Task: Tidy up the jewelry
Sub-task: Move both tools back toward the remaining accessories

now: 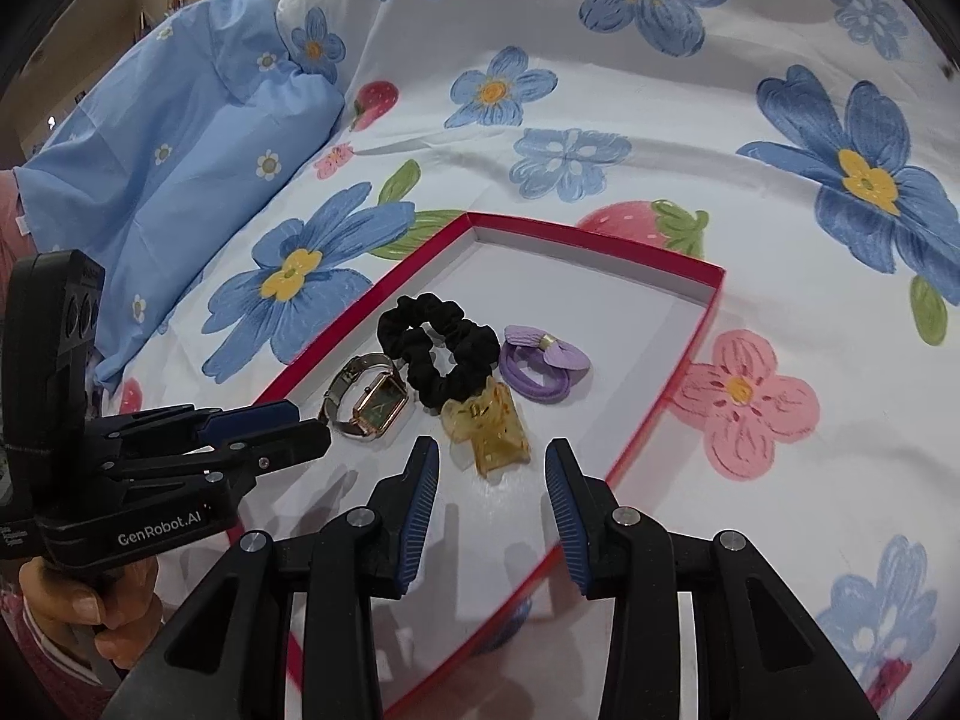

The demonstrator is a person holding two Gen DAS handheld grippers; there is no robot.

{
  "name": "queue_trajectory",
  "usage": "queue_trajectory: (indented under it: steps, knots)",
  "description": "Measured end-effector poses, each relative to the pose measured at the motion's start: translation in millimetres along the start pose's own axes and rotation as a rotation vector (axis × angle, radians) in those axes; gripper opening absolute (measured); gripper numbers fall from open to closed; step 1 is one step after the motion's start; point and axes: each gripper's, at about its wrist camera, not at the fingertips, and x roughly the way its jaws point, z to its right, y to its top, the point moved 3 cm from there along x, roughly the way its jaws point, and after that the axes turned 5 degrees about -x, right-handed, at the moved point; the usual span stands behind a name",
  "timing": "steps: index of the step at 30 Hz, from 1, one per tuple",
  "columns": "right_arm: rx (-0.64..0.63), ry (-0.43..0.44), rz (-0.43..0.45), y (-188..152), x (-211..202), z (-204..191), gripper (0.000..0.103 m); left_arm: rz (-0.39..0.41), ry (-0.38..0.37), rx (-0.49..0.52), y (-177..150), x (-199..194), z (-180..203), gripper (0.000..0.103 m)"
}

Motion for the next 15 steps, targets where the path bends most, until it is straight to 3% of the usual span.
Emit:
queue_trajectory:
  steps: [5, 7, 15]
  knots:
    - [0.024, -0.004, 0.032, -12.0, -24.9, 3.9, 0.039, 0.014, -0.028, 0.014, -9.0, -15.1, 15.5, 0.032]
    - [0.037, -0.008, 0.044, -17.9, -36.8, 6.3, 0.039, 0.022, -0.036, 0.025, -13.2, -21.0, 22.9, 0.04]
    - [0.102, -0.047, 0.104, -45.6, -88.9, 26.8, 0.044, 0.027, -0.089, 0.075, -32.9, -38.6, 57.7, 0.04]
